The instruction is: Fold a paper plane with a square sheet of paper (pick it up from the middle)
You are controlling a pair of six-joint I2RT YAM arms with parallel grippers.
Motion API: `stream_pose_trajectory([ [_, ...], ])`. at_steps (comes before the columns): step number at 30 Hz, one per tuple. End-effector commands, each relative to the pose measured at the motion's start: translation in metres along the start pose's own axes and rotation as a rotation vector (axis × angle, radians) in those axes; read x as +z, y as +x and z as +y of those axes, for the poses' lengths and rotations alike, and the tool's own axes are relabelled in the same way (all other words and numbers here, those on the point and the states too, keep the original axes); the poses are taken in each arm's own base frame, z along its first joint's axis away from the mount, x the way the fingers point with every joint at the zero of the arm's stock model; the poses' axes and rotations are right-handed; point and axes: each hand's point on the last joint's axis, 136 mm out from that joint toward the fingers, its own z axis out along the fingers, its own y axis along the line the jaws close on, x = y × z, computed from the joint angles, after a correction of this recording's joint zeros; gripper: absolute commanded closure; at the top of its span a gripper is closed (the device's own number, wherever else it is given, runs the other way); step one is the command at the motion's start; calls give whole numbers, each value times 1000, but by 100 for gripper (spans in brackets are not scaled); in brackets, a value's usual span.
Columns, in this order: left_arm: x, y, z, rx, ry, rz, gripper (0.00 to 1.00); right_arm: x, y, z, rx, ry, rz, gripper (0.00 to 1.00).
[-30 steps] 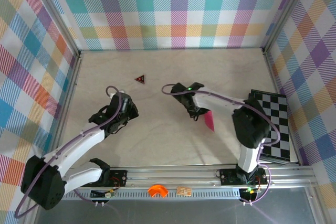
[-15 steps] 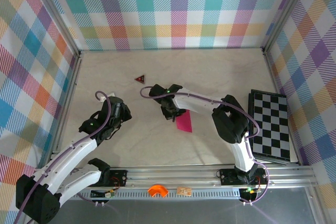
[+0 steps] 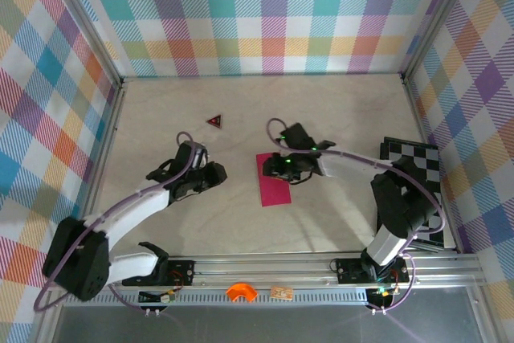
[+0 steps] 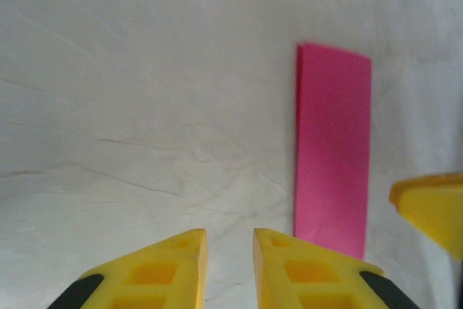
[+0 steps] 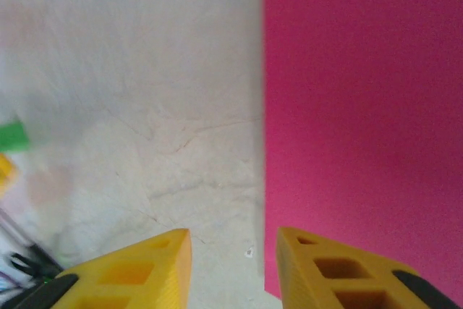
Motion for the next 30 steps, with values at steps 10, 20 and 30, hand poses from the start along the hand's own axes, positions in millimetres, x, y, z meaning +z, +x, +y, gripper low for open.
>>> stream_pose_trajectory([
  [10, 62, 31, -74, -30, 279, 288, 61, 2, -2, -40, 199, -206, 22, 83],
  [20, 88, 57, -66, -28, 221, 384, 57, 14, 12, -71, 282, -180, 48, 84],
  [30, 100, 64, -67, -18, 214, 415, 56, 17, 16, -79, 328, -213, 47, 83],
])
